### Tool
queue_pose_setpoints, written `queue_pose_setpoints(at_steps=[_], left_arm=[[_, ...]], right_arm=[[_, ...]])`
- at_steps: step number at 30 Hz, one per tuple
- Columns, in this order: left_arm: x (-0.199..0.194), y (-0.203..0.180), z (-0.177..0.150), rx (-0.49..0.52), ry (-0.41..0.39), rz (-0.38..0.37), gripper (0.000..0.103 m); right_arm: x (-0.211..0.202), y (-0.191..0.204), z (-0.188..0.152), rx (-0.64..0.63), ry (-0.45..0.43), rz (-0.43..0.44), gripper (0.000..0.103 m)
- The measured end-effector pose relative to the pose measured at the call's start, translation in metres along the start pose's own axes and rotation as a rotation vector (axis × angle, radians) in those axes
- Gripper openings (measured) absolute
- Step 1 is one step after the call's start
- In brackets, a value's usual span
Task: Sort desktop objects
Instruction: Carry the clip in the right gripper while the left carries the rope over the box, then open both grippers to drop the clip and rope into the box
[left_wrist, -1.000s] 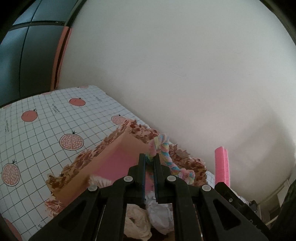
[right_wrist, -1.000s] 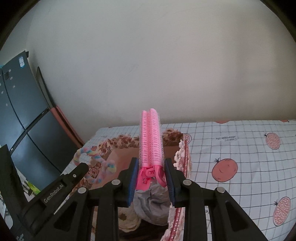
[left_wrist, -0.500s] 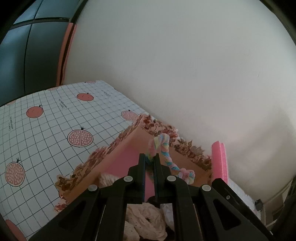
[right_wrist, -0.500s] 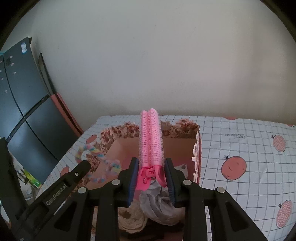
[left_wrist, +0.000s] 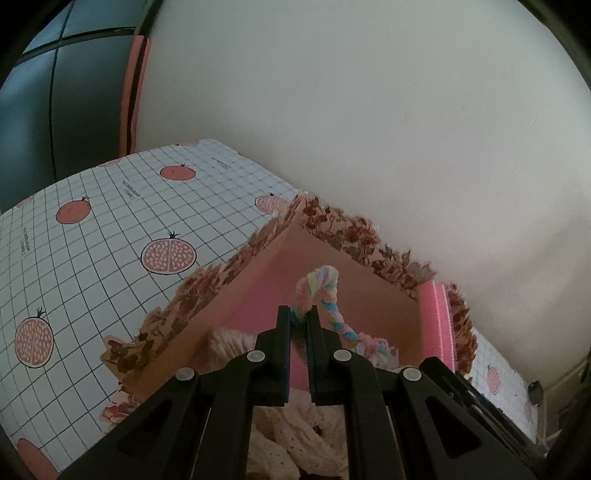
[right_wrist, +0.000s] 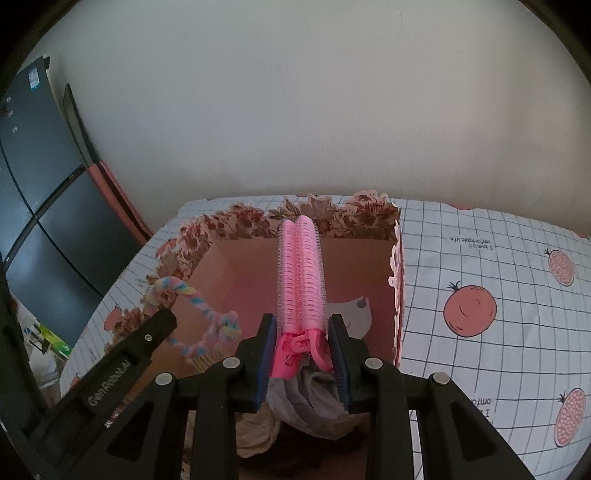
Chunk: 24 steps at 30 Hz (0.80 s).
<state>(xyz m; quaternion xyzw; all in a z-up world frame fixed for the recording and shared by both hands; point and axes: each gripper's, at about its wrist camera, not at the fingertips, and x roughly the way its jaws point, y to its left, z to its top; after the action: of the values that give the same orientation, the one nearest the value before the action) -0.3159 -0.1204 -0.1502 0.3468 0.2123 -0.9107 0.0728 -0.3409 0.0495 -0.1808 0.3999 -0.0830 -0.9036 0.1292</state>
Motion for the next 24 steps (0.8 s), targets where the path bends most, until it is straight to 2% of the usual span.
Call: queue_pose_setpoints(at_steps=[5,15,17,19,20,24], left_arm=[[0.0079,-0.0048,-0.0045,0.031,0.033,0.025,0.007],[0.0093,-0.0025,-0.0049,0.030,0.043,0.051,0.008],[0.0096,-0.0018,-0.0044,0.027,0.045,0.058,0.011],[0.0102,-0.0002,-0.0043,0.022,0.049,0.068,0.028],[0.0097,0.0003,-0.0041,0.020,0.047,0.069,0.032],[0.0093,0.0014,-0.0032,0.015,0.044,0.067,0.036]], right_arm=[[0.0012,0.0012,0.0008,-0.013,0.006,-0.003,0.031],[-0.0016,0.0042,0.0016,-0.016,0.011,-0.001,0.033],[-0.0009,0.0036,0.0013,-0.017,0.012,0.001,0.038],[-0.0010,0.0037,0.0013,-0.017,0.012,0.011,0.043],[-0.0002,0.0041,0.0011,-0.017,0.012,0.012,0.044],[0.0009,0.0037,0.0013,-0.014,0.012,0.011,0.044]])
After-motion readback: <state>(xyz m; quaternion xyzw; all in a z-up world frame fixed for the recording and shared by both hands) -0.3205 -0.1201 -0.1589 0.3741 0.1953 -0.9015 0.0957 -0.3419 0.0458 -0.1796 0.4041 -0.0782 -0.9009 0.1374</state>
